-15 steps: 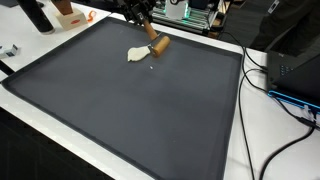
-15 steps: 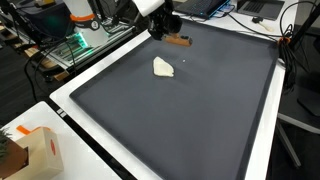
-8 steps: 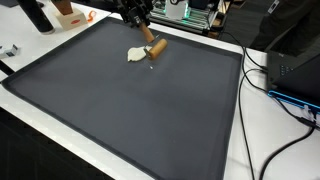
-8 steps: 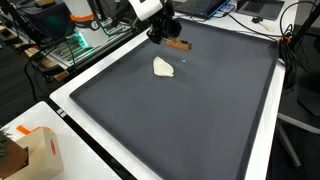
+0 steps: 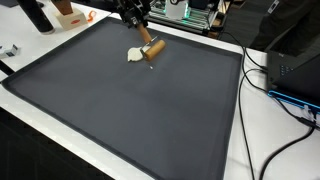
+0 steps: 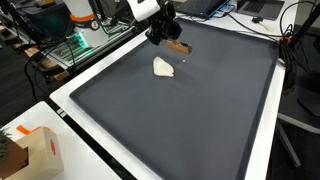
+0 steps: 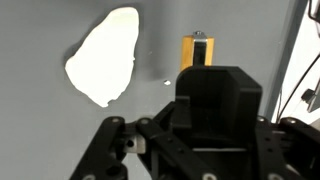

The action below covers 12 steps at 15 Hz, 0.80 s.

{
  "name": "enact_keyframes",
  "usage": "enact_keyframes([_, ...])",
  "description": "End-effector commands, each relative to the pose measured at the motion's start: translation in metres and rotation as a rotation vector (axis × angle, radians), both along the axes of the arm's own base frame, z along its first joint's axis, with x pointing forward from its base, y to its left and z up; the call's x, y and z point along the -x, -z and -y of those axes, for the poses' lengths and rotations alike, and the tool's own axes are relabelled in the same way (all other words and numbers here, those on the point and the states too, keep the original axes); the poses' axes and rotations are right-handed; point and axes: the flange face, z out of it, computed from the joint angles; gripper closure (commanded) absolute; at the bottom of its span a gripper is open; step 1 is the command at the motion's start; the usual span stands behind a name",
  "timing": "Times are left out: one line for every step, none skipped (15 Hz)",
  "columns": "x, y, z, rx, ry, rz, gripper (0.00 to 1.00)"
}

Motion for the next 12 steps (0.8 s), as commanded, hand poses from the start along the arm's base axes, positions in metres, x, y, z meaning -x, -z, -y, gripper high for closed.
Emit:
enact_keyframes([0.008,-0.009,0.004,0.028,0.028,-0.016,0.79])
enact_keyframes([0.008,-0.011,0.005,0.037,0.03,-0.019,0.79])
enact_keyframes([0.009,-0.014,0.006,0.05,0.029,-0.023,0.79])
enact_keyframes([0.01,-0.016,0.007,0.066,0.031,-0.027,0.79])
enact_keyframes([0.011,-0.018,0.008,0.086,0.031,-0.032,0.79])
enact_keyframes([0.011,-0.021,0.009,0.107,0.032,-0.039,0.79])
enact_keyframes([0.012,-0.024,0.01,0.125,0.033,-0.044,0.79])
enact_keyframes([0.013,-0.028,0.01,0.147,0.035,-0.049,0.79])
enact_keyframes([0.013,-0.032,0.01,0.166,0.034,-0.052,0.79])
enact_keyframes([0.013,-0.036,0.009,0.187,0.035,-0.056,0.79])
enact_keyframes([0.014,-0.04,0.009,0.204,0.036,-0.058,0.79])
enact_keyframes([0.014,-0.044,0.008,0.226,0.04,-0.063,0.79])
